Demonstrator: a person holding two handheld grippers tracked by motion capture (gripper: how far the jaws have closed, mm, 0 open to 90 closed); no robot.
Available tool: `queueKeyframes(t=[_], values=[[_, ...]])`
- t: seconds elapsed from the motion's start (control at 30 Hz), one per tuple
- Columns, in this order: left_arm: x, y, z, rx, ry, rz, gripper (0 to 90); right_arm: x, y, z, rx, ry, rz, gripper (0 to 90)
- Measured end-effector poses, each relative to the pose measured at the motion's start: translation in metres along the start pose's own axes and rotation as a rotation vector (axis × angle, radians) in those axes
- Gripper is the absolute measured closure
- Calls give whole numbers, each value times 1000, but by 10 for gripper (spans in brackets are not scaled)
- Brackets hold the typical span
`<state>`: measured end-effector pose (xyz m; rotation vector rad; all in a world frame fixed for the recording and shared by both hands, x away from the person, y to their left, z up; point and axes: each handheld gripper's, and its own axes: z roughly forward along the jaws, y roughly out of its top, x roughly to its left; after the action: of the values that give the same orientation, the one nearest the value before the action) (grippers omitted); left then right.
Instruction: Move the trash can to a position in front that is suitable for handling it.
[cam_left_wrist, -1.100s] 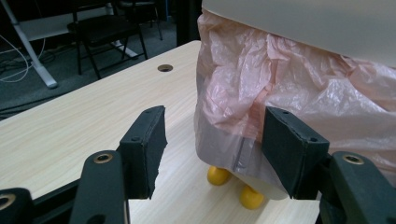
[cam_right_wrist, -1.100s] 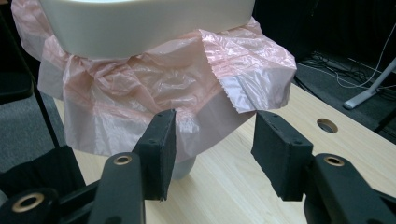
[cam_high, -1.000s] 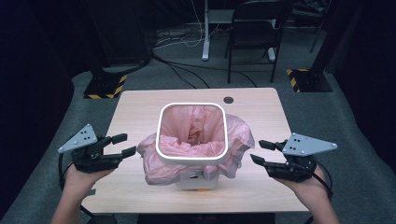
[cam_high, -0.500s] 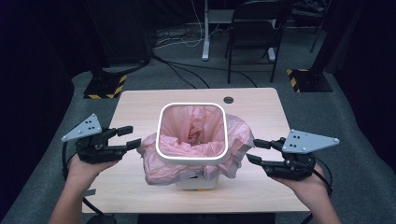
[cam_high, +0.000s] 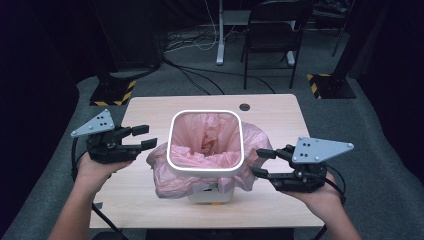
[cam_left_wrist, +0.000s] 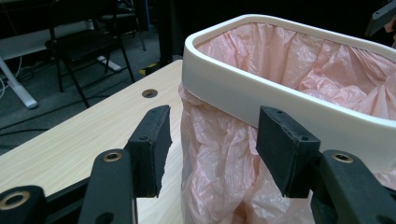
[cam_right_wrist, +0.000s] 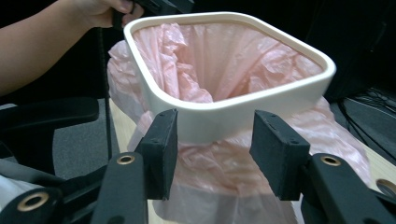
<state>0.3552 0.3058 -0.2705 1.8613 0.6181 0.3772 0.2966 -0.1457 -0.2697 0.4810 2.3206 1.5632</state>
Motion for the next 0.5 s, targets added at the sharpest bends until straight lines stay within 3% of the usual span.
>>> queueKeyframes(t=[0.5], values=[[6,20,11,2,-31,-19,473,10,16,20,16,91,-62,518]])
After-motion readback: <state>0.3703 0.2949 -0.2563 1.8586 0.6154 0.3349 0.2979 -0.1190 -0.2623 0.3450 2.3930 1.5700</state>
